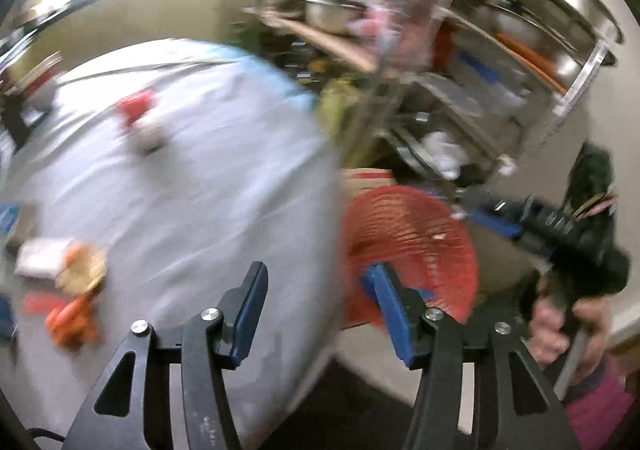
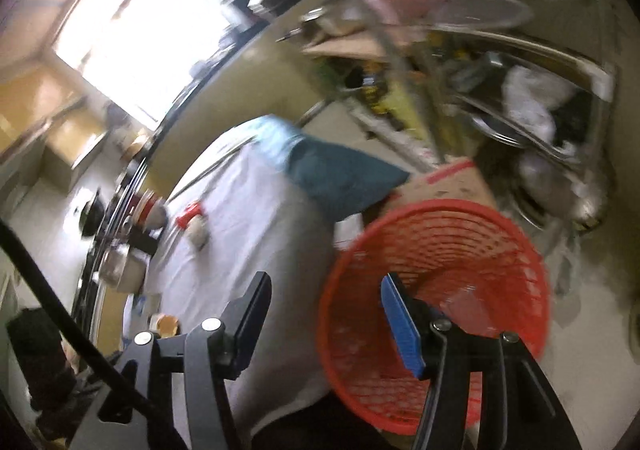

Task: Collect trash
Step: 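Carry the blue bag and clear tray to the red basket and release both, then return both tools to the table and approach the orange peel with the right tool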

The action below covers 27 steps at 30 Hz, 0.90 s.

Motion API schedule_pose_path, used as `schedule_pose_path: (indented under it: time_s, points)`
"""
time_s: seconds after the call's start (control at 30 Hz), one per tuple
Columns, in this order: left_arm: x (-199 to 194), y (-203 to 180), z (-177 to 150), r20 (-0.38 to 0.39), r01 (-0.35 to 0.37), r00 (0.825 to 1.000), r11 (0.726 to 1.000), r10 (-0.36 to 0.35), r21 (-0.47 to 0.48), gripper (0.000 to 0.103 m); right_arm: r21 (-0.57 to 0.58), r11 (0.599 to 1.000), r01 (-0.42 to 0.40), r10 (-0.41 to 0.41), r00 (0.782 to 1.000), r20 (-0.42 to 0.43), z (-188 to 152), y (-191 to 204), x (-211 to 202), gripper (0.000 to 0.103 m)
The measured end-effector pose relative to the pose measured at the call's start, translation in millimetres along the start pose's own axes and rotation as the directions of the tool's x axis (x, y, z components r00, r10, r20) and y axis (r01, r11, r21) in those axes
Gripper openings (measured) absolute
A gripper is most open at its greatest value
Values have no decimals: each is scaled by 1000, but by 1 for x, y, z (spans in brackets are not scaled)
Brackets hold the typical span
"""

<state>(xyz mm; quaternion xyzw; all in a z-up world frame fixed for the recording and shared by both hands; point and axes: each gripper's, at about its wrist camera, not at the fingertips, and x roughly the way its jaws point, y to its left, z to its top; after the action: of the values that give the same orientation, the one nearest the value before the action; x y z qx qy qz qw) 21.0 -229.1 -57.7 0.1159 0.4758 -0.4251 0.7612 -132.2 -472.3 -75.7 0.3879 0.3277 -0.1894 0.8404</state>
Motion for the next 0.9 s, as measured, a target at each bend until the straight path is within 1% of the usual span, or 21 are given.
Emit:
schedule_pose_path:
  time_s: [0.1,0.17,0.2,0.27,0.3,0.33,0.37,0.4,0.43,0.5,0.57,0.63,0.67,0.7,0.73,0.8,0.83,0.9]
  points:
    - [-23,48,-27,20,-91,995,991,93,-97,60,-61,997,-45,42,998,-41,-2,36,17,61]
    - [-43,88,-52,28,-163,985,968,171,-193,61,-102,990,-94,86,992,-88,-7,68,34,61]
    - [-56,112,-67,27,-206,975,946,220,-252,61,-124,986,-112,98,989,-112,-12,83,41,61]
    - [-75,146,-91,18,-271,956,903,294,-334,62,-166,975,-147,120,980,-158,-22,111,57,61]
    - [-88,167,-106,6,-318,938,868,346,-382,62,-185,969,-166,132,974,-182,-26,124,64,61]
    - [-96,179,-114,-3,-346,926,846,378,-406,62,-209,959,-193,147,965,-216,-35,143,74,61]
    - [-107,194,-125,-11,-379,909,816,417,-437,62,-233,947,-220,159,954,-253,-44,161,83,61]
    - [-116,206,-132,-15,-400,896,791,444,-463,62,-253,936,-245,169,943,-285,-54,175,91,61]
    - [-126,219,-141,-19,-420,880,761,474,-495,62,-269,925,-268,179,932,-314,-62,188,98,61]
    - [-143,237,-153,-15,-437,859,717,512,-543,63,-309,898,-313,190,910,-369,-82,217,112,61]
    - [-156,247,-164,-5,-437,847,693,531,-573,64,-346,877,-334,190,902,-389,-93,239,124,61]
    - [-163,252,-169,7,-429,842,679,539,-596,64,-363,869,-336,179,898,-403,-100,253,135,61]
    - [-164,253,-169,14,-422,844,681,536,-599,65,-361,868,-341,179,894,-412,-103,257,140,61]
    - [-164,253,-171,19,-416,848,687,530,-596,65,-357,867,-348,186,890,-417,-105,258,142,61]
    - [-163,252,-171,25,-409,854,699,520,-586,66,-355,867,-350,185,888,-422,-109,260,145,61]
    - [-157,247,-169,26,-406,861,718,508,-565,66,-362,865,-348,174,884,-435,-114,263,151,61]
    - [-155,249,-168,24,-404,865,723,502,-561,66,-370,863,-344,164,883,-439,-118,264,156,61]
    - [-152,248,-167,27,-391,874,733,486,-557,66,-381,863,-331,154,891,-427,-119,265,158,59]
